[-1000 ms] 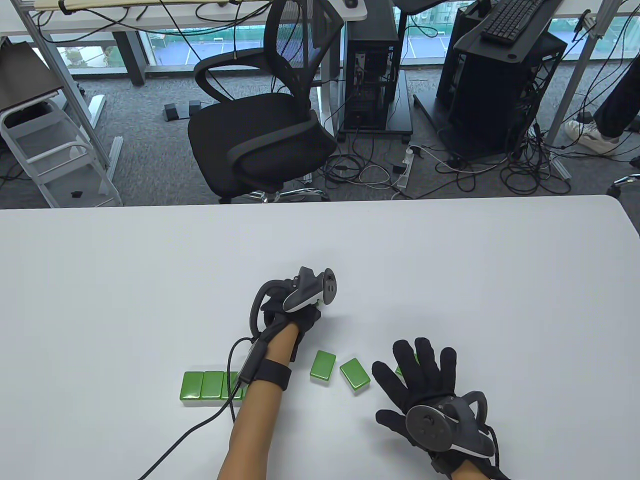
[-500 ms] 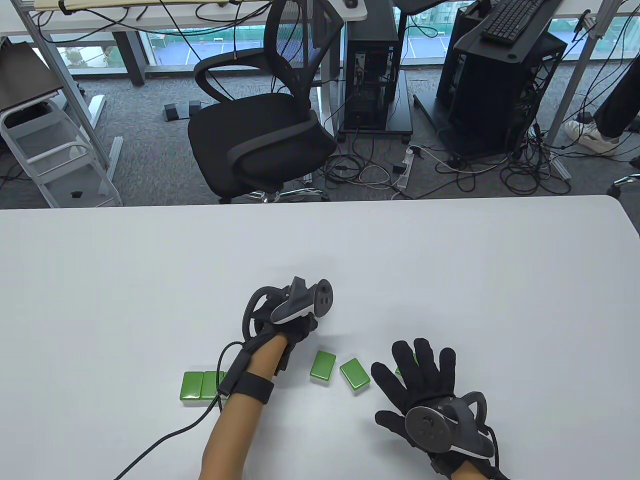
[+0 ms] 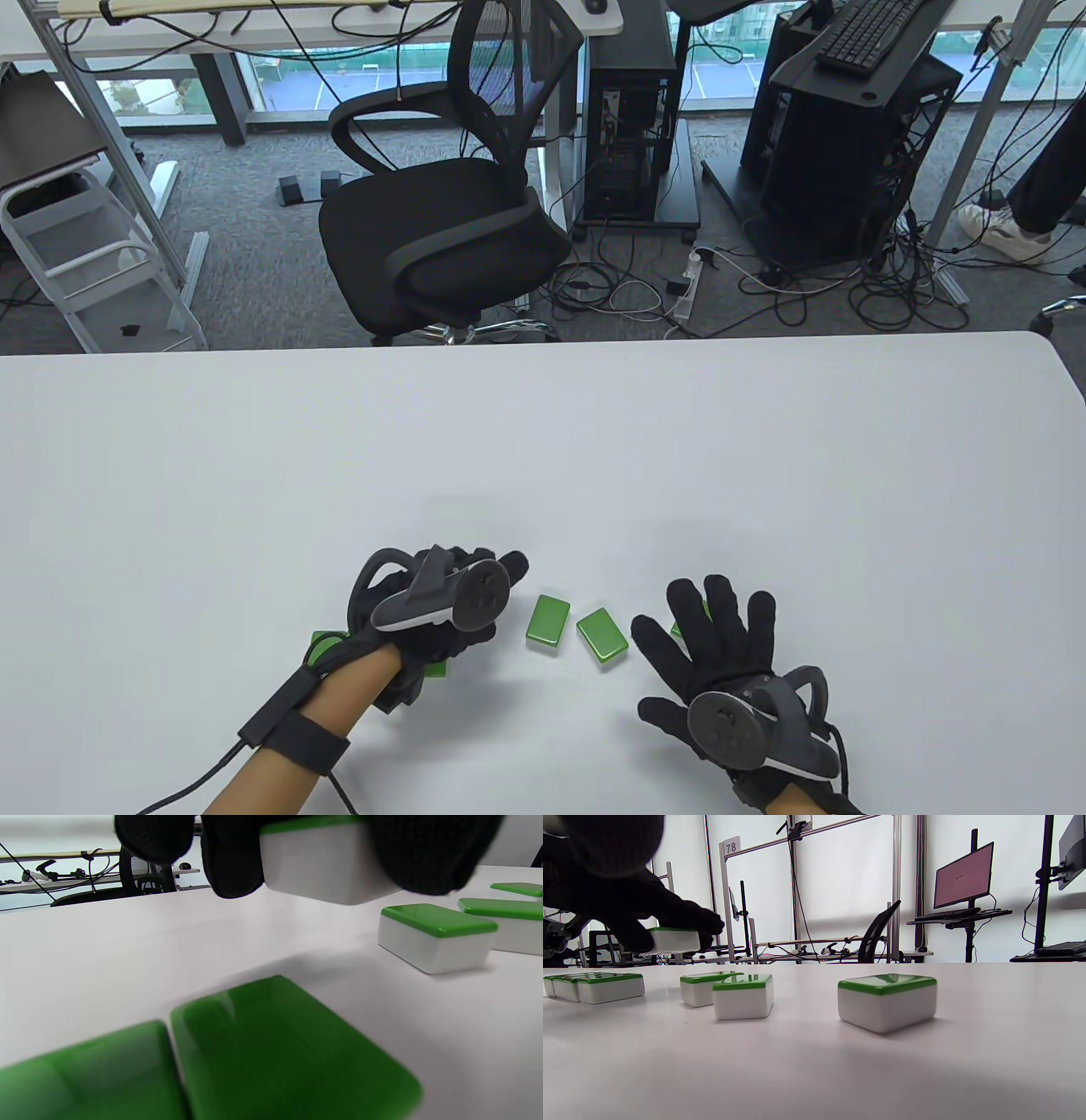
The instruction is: Flip mahjong tiles upright in a row
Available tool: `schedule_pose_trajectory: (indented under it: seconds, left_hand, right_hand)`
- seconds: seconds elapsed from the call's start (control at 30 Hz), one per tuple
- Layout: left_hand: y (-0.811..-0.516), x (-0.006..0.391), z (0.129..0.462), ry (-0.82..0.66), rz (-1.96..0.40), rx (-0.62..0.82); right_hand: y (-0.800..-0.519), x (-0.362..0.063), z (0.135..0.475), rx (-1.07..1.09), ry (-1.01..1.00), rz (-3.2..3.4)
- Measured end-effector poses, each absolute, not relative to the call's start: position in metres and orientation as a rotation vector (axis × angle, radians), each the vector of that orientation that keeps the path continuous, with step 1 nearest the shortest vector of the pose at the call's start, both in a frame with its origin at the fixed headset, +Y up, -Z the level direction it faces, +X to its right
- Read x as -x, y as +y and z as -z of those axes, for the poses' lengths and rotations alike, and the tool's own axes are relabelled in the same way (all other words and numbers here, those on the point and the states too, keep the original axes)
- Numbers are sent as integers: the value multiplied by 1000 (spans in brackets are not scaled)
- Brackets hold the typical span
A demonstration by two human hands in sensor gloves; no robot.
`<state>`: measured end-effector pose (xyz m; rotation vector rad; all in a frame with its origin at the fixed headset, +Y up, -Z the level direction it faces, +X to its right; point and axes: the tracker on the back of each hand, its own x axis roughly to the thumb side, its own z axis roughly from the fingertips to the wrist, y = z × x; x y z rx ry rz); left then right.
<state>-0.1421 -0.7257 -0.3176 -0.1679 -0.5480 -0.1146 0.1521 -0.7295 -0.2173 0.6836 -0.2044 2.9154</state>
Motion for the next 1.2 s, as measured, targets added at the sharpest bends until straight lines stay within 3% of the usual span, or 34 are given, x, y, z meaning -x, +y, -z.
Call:
schedule_pose_trajectory:
  seconds: [0.67, 0.87, 1.1, 1.2]
  left_hand:
    - [-764, 149, 297, -613, 158, 210]
    - [-766, 147, 292, -619, 213, 222]
    - [-753, 134, 299, -623, 242, 368]
    - [-741, 119, 302, -647, 218, 291]
  right_hand:
    - [-734, -150, 217, -697, -169, -2932]
    - [-734, -150, 217, -700, -162, -2939]
    - [-734, -150, 217, -700, -166, -2931]
    - [-734, -150, 217, -699, -170, -2924]
